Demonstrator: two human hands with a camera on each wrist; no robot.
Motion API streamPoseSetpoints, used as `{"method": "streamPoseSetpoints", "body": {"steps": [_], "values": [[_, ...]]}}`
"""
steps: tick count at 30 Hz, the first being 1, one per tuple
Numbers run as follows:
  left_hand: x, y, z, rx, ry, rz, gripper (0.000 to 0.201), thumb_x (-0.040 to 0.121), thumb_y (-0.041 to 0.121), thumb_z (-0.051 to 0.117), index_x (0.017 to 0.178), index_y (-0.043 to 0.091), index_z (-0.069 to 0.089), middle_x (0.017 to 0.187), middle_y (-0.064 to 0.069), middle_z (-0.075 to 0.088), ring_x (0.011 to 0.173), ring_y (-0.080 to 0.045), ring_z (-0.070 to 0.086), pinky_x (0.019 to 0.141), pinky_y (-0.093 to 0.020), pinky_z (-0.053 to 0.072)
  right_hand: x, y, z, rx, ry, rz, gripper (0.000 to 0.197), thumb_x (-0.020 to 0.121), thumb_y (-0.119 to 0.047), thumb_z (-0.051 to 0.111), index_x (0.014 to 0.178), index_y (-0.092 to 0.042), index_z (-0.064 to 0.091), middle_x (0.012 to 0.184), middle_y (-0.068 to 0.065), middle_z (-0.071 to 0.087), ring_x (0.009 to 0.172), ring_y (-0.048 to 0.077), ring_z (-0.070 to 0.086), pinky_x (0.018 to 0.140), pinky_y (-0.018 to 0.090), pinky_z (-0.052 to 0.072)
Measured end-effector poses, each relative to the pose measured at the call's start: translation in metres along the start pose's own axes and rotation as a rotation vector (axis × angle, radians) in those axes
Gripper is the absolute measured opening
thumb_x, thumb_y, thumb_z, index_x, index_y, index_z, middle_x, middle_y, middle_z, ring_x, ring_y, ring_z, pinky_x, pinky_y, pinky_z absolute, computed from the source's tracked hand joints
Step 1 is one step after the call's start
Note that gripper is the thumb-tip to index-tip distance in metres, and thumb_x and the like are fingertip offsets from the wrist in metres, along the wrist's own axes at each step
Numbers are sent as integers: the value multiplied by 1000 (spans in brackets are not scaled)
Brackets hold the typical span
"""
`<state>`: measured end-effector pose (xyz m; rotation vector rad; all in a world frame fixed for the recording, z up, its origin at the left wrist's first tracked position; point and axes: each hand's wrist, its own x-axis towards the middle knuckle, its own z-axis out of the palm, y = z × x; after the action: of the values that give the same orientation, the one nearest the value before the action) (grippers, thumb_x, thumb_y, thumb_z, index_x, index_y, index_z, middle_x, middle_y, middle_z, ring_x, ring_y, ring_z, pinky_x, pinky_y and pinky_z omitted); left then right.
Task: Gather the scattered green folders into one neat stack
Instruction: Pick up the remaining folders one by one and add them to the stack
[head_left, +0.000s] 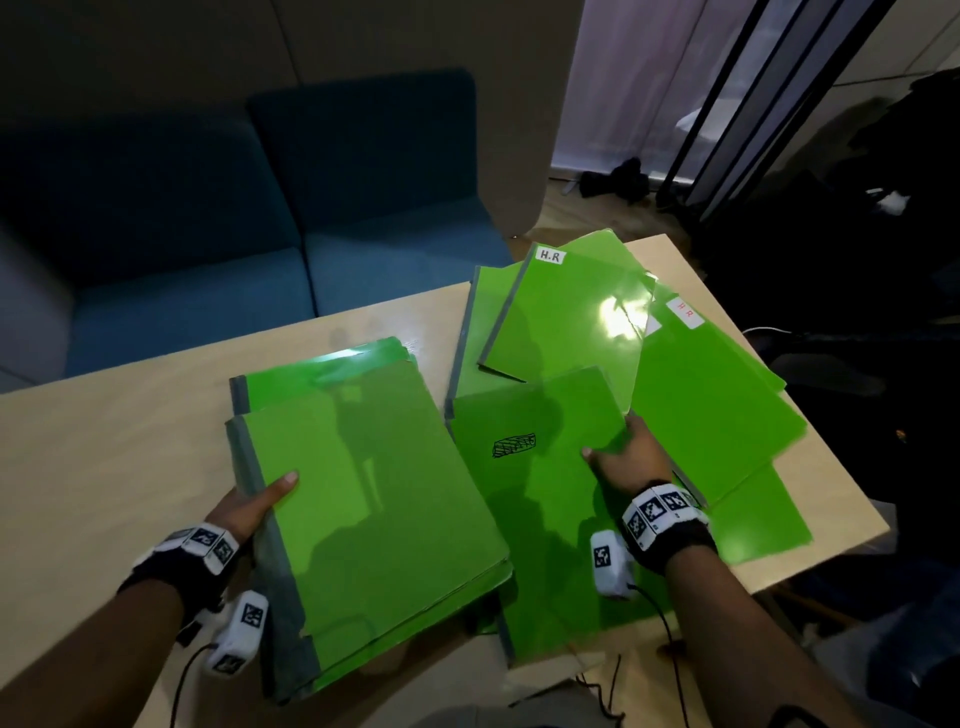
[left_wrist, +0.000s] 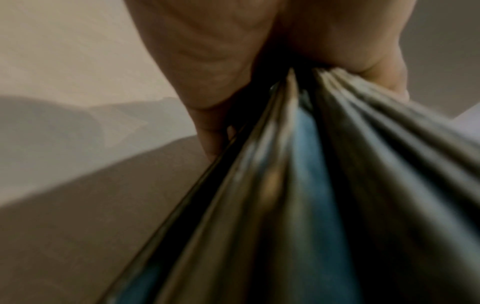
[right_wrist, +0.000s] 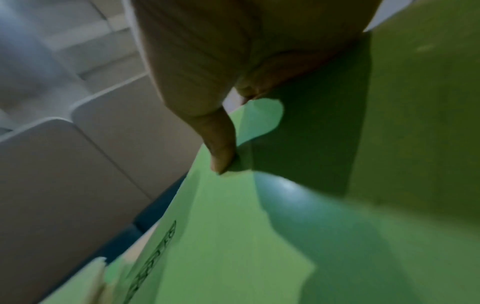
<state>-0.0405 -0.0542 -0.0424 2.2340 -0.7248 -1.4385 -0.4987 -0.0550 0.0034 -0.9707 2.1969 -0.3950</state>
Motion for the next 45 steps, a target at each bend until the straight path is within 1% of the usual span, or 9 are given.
{"method": "streamPoseSetpoints", "body": {"steps": [4,13,16,20,28,34,39,42,45], "values": [[-2,-3,-2,-34,-35,-8,97,62,58,76,137,3,46,130,-23,58,111,-38,58,97,-46,45,-25,-36,-29,-27,-35,-207,62,82,-21,75,134,-6,45,132,17,56,110,30,55,96,39,46],[-13,3,-3,-15,-53,66,88,65,60,75,133,9,52,129,-18,60,110,-32,61,100,-43,44,-40,-141,-127,152,223,-553,42,79,-23,76,115,-20,54,112,7,67,98,24,64,91,47,51],[0,-7,-6,37,-30,47,124,36,84,71,136,13,51,128,-14,62,108,-33,62,100,-48,47,-18,-158,-84,459,-6,-507,37,77,-17,75,109,-22,56,107,3,70,92,21,67,89,42,56],[22,-23,-11,91,-39,47,130,30,91,66,136,17,50,128,-12,63,108,-32,63,100,-50,47,-12,-151,21,482,-342,-281,38,86,-5,68,121,-8,52,107,12,68,82,22,66,57,20,55],[-7,-2,-5,156,-15,60,59,95,46,46,137,4,47,131,-23,56,105,-32,57,87,-33,43,-30,-114,145,309,-434,-170,42,83,-17,71,119,-29,53,111,-1,67,93,21,66,74,34,59],[-7,-15,-4,-142,-134,-3,90,53,50,87,129,13,55,120,-10,65,112,-31,60,98,-42,43,-37,-119,157,-190,-502,-297,81,90,-37,63,154,-22,15,157,5,27,140,31,35,112,43,34],[-2,-19,-7,-48,-126,63,83,64,56,78,131,12,54,120,-12,65,103,-27,62,88,-34,44,24,-125,100,-123,-241,-466,45,90,-29,64,132,-13,59,139,13,51,120,32,56,97,28,40],[-2,-20,-9,16,-106,53,105,47,75,75,129,14,56,122,-12,64,105,-30,61,91,-38,46,77,-104,54,-290,106,-245,55,91,-42,59,142,-26,46,154,16,26,140,37,29,111,51,30],[-5,-20,-9,-3,-78,57,113,39,75,74,133,18,51,134,-14,57,115,-32,56,95,-40,42,105,-69,32,-464,19,-49,54,94,-51,49,144,-37,36,162,9,-3,146,41,1,108,72,16]]}}
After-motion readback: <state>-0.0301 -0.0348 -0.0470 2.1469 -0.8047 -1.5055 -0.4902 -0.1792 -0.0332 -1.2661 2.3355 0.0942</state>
